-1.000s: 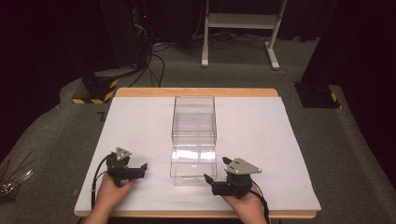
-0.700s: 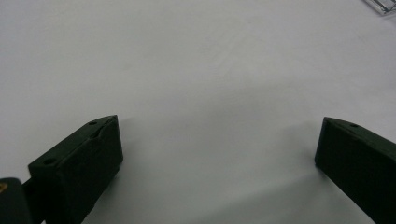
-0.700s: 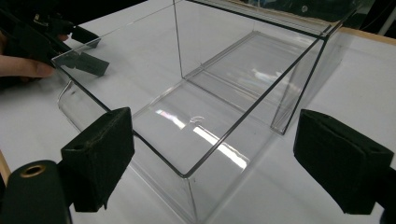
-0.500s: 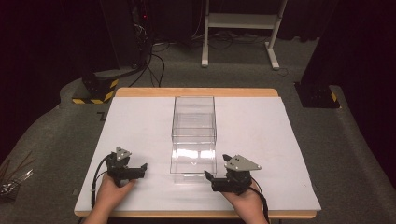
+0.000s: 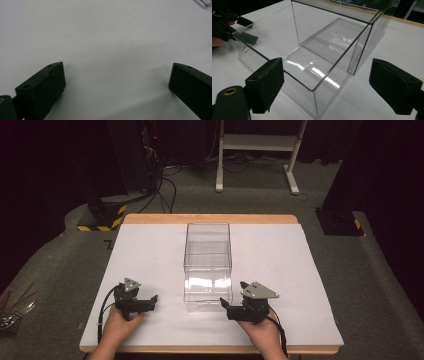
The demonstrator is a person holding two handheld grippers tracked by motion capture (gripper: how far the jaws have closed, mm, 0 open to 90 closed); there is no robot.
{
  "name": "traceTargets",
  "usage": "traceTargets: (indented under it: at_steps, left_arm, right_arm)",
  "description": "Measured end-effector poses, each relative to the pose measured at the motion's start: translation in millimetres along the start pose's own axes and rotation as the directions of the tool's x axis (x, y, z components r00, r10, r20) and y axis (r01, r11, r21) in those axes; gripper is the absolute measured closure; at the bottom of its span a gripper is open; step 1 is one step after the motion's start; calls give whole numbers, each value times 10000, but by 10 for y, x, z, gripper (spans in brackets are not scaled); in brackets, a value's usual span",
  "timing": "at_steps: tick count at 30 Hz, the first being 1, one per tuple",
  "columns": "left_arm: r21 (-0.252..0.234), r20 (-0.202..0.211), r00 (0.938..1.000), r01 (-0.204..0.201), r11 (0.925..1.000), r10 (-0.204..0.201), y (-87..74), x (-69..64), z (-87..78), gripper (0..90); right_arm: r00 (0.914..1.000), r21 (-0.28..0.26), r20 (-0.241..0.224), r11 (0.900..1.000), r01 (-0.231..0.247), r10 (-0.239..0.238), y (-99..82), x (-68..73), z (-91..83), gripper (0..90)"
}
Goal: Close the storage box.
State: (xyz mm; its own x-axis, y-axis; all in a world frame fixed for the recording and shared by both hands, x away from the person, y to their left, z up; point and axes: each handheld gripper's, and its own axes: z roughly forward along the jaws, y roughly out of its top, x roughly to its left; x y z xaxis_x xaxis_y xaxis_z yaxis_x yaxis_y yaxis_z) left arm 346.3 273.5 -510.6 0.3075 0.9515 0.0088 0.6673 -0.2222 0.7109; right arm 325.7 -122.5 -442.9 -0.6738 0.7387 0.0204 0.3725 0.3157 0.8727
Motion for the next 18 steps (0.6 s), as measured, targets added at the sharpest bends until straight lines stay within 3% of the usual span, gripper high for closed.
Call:
traceTargets:
  at_steps: [18]
  left_arm:
    - [-5,-7,10000,-5,10000,5,-1,-1,0,11]
  right_arm:
    - [10000,-8,32,10000,5,-5,32,-70,101,132]
